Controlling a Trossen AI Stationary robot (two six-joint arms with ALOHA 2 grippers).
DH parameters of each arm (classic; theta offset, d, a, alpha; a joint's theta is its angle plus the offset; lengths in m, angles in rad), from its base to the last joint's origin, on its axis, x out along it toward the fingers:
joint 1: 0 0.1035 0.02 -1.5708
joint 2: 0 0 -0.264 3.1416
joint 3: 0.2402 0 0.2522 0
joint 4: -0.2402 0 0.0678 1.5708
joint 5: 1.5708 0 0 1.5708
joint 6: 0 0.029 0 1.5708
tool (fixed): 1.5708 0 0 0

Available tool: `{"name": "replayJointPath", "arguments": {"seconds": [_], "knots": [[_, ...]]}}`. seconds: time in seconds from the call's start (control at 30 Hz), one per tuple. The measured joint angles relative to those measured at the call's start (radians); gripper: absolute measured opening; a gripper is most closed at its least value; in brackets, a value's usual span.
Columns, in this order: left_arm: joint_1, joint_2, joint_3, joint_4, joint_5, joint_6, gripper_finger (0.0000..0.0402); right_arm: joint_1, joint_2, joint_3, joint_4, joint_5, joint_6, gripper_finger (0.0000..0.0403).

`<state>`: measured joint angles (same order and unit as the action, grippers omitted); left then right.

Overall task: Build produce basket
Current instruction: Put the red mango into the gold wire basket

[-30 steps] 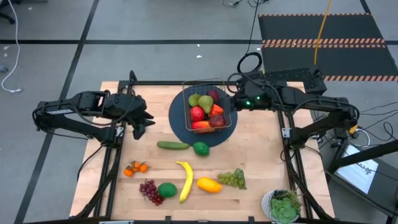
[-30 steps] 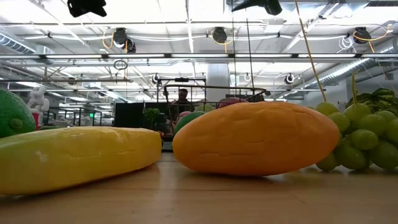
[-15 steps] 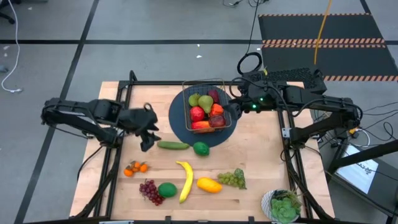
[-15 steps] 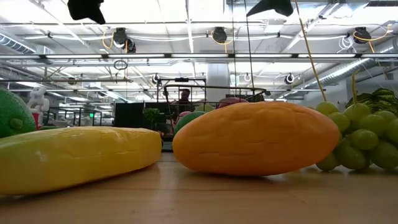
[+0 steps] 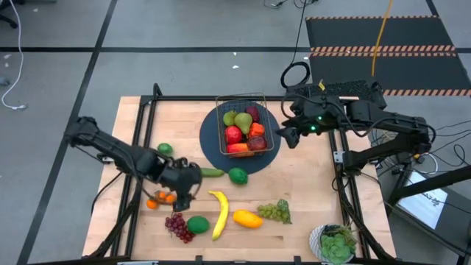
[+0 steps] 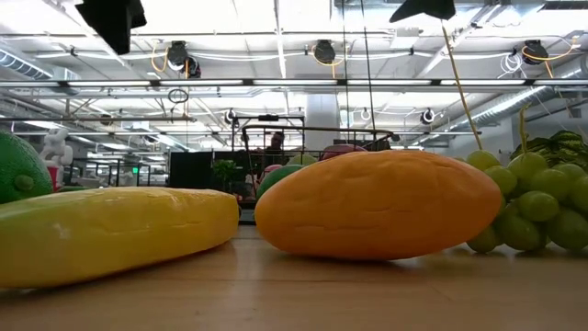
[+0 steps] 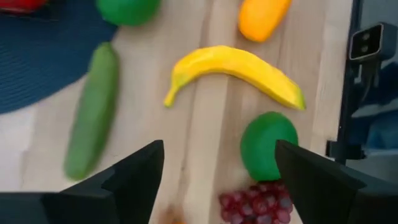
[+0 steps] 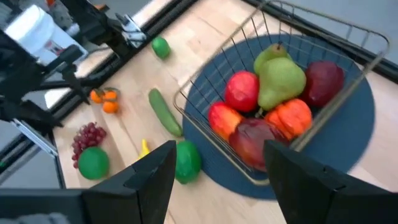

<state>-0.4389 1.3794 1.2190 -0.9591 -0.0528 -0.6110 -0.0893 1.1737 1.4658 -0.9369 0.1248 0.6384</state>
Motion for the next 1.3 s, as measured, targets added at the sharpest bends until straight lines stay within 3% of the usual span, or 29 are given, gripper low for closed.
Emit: {"name": "replayJointPath", "arguments": {"seconds": [0.2,0.3,0.43,0.57,0.77,1.13,1.3], "knots": [[-0.017,0.097,0.0,0.111,0.009,-0.146,0.0327,0.0,-0.022,0.0,-0.053,-0.041,0.001,0.0235],[-0.017,0.137,0.0,0.212,0.008,-0.236,0.0319,0.001,-0.029,0.0,-0.057,-0.066,0.002,0.0235],[-0.02,0.186,0.0,0.407,0.008,-0.24,0.0294,0.005,-0.034,0.0,-0.058,-0.085,0.003,0.0235],[-0.024,0.23,0.0,0.556,0.01,-0.151,0.0265,0.021,-0.036,0.0,-0.059,-0.104,-0.002,0.0235],[-0.022,0.296,0.022,0.608,-0.005,0.09,0.025,0.052,-0.037,0.0,-0.059,-0.104,-0.003,0.0235],[0.013,0.486,0.163,0.619,-0.01,0.422,0.033,0.147,-0.04,0.0,-0.085,-0.104,0.031,0.0235],[0.032,0.535,0.199,0.627,0.06,0.514,0.0344,0.175,-0.052,0.0,-0.095,-0.103,0.038,0.0235]]}}
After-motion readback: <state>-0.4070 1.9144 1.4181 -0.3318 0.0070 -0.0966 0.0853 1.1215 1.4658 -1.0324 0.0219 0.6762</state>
